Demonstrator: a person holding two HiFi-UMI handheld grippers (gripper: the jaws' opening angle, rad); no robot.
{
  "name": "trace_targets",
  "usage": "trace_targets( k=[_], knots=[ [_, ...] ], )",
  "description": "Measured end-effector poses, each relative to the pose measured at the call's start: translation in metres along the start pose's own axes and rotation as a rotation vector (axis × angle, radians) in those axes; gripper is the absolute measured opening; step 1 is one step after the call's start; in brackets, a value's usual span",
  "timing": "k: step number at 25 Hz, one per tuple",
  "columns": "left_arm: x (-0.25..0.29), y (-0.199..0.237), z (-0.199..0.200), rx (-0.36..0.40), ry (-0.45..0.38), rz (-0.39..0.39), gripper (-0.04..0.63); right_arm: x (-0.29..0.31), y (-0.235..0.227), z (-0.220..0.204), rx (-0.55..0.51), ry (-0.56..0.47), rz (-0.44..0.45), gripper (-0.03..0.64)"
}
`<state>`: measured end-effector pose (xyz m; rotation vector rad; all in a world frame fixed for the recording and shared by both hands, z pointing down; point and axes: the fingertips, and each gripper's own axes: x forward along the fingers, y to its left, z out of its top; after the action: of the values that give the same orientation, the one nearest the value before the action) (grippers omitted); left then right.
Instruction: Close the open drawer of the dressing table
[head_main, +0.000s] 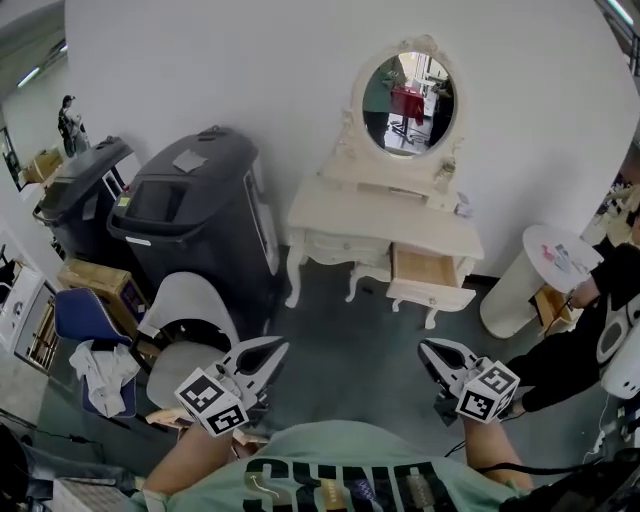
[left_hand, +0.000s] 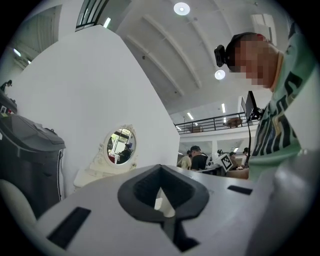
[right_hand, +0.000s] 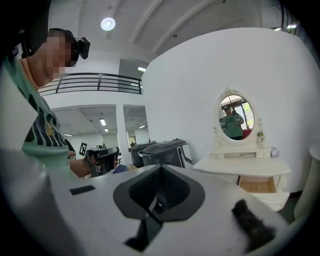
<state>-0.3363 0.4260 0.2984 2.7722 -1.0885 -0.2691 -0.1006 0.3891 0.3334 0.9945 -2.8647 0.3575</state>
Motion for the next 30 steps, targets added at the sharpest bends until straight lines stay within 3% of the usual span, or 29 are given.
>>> trace_targets(
  k=[4,10,17,24,30],
  knots=[
    [0.032,0.002,0.005,0.034,-0.017,0.088,-0.002,0.012,-0.048,0.009,0.006,-0.006,0.086,0.011],
    [0.102,-0.006,0.010,-0.013,-0.061,0.178,-0.002,0.012,-0.122,0.048,-0.025,-0.034,0.193,0.011],
    [0.164,-0.005,-0.005,-0.029,-0.034,0.236,-0.002,0.010,-0.203,0.040,0.047,-0.040,0.227,0.011],
    [0.201,0.026,-0.011,-0.039,-0.012,0.208,-0.002,0.030,-0.246,0.034,0.092,-0.049,0.194,0.011],
    [0.210,0.085,-0.010,-0.046,-0.032,0.119,-0.002,0.074,-0.252,0.044,0.045,-0.046,0.125,0.011]
  ],
)
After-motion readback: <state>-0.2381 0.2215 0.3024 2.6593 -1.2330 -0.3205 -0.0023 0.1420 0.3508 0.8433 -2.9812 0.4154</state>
